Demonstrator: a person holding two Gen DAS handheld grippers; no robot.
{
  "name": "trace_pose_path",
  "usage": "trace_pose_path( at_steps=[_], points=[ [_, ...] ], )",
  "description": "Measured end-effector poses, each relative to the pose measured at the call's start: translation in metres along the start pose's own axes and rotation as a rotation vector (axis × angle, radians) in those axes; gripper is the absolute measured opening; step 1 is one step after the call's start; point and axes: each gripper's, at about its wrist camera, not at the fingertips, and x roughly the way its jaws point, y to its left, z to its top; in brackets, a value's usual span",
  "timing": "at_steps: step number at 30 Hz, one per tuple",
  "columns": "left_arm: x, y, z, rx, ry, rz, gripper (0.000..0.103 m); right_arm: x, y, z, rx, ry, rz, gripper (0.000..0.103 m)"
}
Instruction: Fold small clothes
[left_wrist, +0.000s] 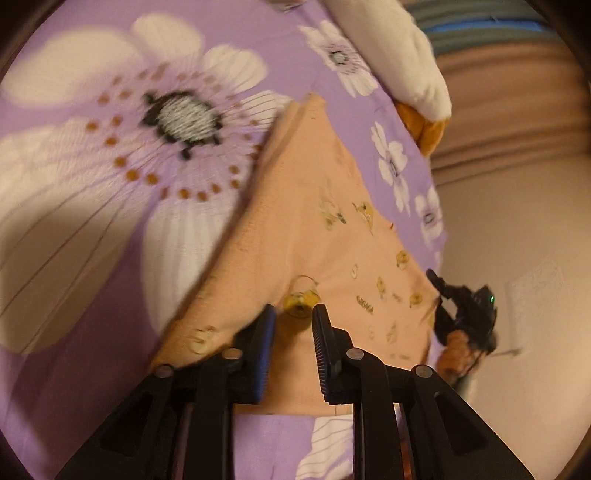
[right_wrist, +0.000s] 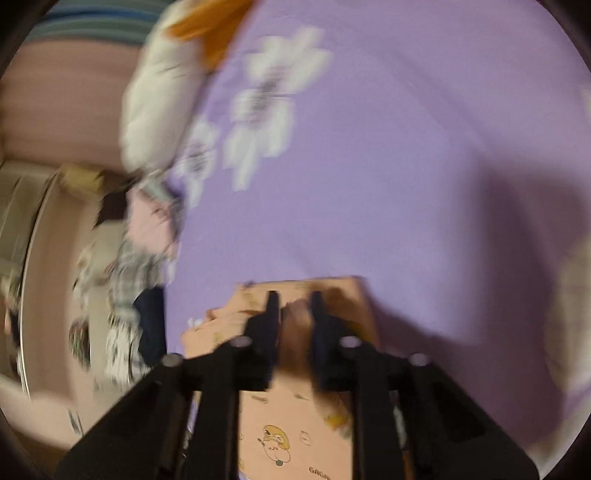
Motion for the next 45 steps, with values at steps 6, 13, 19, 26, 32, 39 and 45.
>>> trace_pose_path(
  at_steps=[6, 13, 19, 26, 32, 39, 45],
  points=[
    [-0.001, 0.000, -0.004, 0.003, -0.005, -0.020, 0.020, -0.033, 0.043, -0.001, -0.134, -0.180, 0.205, 0.011],
    [0.001, -0.004, -0.008, 0.052, -0.024, -0.002, 0.020, 0.003, 0.017, -0.005, 0.006, -0.047, -0.116, 0.038],
    [0.001, 0.001, -0.006, 0.025, -0.018, -0.027, 0.020, 0.023, 0.036, -0.004, -0.023, 0.030, 0.030, 0.039],
    [0.001, 0.000, -0.007, 0.033, -0.021, -0.021, 0.020, 0.053, 0.069, -0.007, -0.078, 0.013, 0.007, 0.006],
    [0.001, -0.002, -0.008, 0.043, -0.028, -0.015, 0.020, 0.032, 0.073, -0.014, -0.043, -0.128, -0.023, 0.009],
    [0.001, -0.003, -0.008, 0.039, -0.018, -0.009, 0.020, 0.043, 0.058, -0.007, 0.033, -0.123, -0.285, 0.024],
    [-0.012, -0.038, -0.003, 0.105, -0.034, 0.160, 0.020, -0.003, 0.120, -0.033, -0.239, -0.154, -0.258, 0.025]
  ],
)
